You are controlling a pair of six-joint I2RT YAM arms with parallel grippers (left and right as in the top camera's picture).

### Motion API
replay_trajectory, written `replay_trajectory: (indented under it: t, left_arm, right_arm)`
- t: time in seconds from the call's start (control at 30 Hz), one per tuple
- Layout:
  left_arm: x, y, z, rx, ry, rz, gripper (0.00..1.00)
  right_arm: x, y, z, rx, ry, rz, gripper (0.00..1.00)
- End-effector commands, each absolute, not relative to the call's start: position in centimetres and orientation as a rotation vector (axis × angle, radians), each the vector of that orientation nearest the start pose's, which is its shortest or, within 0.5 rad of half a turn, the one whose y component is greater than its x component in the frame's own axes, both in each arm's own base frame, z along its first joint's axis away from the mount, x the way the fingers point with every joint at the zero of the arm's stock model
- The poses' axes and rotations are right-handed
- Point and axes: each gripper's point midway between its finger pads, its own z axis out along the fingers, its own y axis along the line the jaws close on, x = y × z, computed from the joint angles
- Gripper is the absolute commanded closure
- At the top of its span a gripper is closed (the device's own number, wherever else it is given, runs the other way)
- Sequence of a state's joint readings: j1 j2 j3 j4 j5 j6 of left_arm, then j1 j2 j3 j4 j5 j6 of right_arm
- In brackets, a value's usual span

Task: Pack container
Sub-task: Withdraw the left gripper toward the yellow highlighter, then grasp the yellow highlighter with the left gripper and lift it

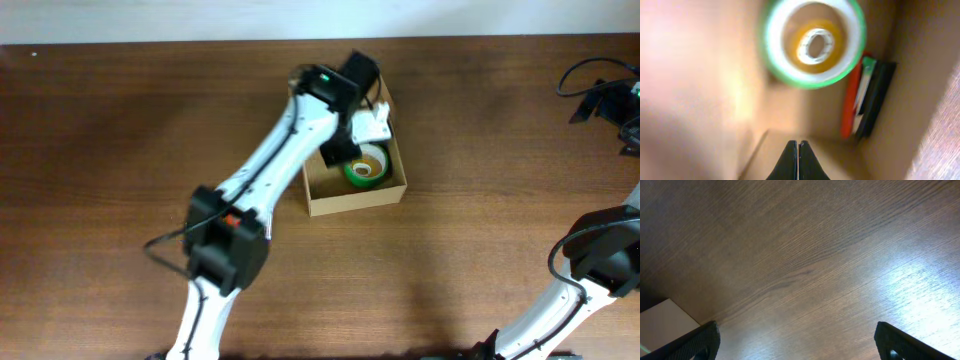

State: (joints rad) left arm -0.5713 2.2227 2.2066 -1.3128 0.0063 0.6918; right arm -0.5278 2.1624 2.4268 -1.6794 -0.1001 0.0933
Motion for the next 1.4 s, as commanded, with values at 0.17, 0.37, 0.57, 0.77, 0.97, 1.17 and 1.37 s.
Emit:
replay_trajectory:
  t: [0.17, 0.37, 0.57, 0.77, 0.97, 1.17, 1.37]
  left_arm:
    - [42.1, -20.9, 25.9, 1.277, 2.287, 0.135, 0.94]
    - [41.1, -16.0, 28.2, 1.105, 2.324, 0.169, 0.88]
    - [38.0, -9.0, 24.5, 0.915, 2.488, 0.231, 0.78]
    - [34.2, -4.3, 20.7, 0.777, 2.64, 0.134, 0.64]
    - [32.7, -0.2, 16.7, 0.64, 2.775, 0.119, 0.35]
    - [31.6, 1.0, 14.0, 0.68, 2.832, 0.071, 0.2]
    - [30.4, 1.0, 10.9, 0.8, 2.905, 0.038, 0.27]
  right_arm:
    - [37.6, -19.5, 22.5, 0.865, 2.804, 0.103, 0.01]
    - [37.6, -19.5, 22.5, 0.866, 2.804, 0.103, 0.01]
    - [37.6, -19.5, 22.5, 0.866, 2.804, 0.102, 0.0]
    - [37.6, -19.5, 22.5, 0.866, 2.804, 0.102, 0.01]
    - [37.6, -19.5, 22.5, 0.866, 2.804, 0.102, 0.01]
    - [37.6, -19.5, 22.5, 0.866, 2.804, 0.103, 0.01]
    - [37.6, -19.5, 22.5, 0.866, 2.804, 0.102, 0.01]
